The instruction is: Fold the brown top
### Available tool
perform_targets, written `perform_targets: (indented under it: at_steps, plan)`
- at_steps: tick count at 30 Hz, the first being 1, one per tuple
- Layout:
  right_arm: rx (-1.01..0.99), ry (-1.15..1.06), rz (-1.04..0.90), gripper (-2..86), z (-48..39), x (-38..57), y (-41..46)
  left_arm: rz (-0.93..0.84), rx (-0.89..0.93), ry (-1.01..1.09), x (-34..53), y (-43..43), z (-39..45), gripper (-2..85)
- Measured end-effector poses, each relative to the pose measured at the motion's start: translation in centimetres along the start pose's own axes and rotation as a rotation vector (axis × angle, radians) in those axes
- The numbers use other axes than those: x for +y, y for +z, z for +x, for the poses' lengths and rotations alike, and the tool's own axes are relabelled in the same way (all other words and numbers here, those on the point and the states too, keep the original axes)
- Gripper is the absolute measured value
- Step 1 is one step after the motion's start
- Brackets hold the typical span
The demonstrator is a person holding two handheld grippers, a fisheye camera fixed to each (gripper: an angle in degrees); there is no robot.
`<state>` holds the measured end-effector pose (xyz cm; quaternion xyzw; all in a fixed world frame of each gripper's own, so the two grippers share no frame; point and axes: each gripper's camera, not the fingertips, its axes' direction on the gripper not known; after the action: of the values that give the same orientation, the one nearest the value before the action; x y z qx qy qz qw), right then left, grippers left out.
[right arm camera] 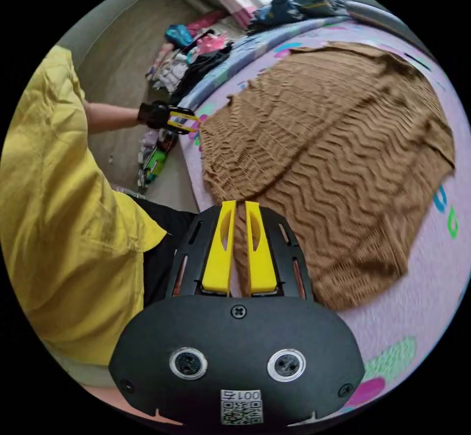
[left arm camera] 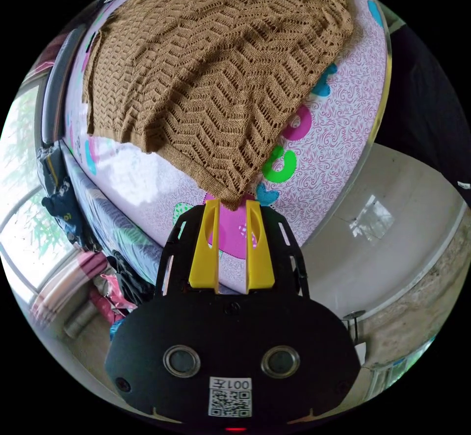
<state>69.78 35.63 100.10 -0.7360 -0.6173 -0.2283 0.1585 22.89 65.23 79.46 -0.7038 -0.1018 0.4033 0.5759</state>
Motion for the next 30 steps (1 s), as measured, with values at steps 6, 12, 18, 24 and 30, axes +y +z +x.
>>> perform_targets:
  at_steps: [6,12,18,24,30]
  plan:
    - [0.11,-0.295,-0.134,6.2,-6.0,-4.8,8.8,0.016,-0.012,0.047,0.5,-1.3,0.8,2.5]
    - [0.248,-0.422,-0.24,3.0,-8.0,-5.8,13.3,0.035,-0.025,0.036,1.9,-3.2,0.6,-0.7]
    - [0.179,-0.428,-0.231,0.9,-8.5,-6.8,14.8,0.005,0.03,0.045,4.5,-5.6,-0.4,-1.5]
    - [0.109,-0.434,-0.27,0.5,-9.1,-8.1,17.1,-0.035,0.102,0.073,8.2,-8.1,-0.4,-1.6]
    - [0.043,-0.353,-0.242,0.9,-8.1,-10.1,18.4,-0.057,0.183,0.028,10.6,-9.7,-2.3,-1.1]
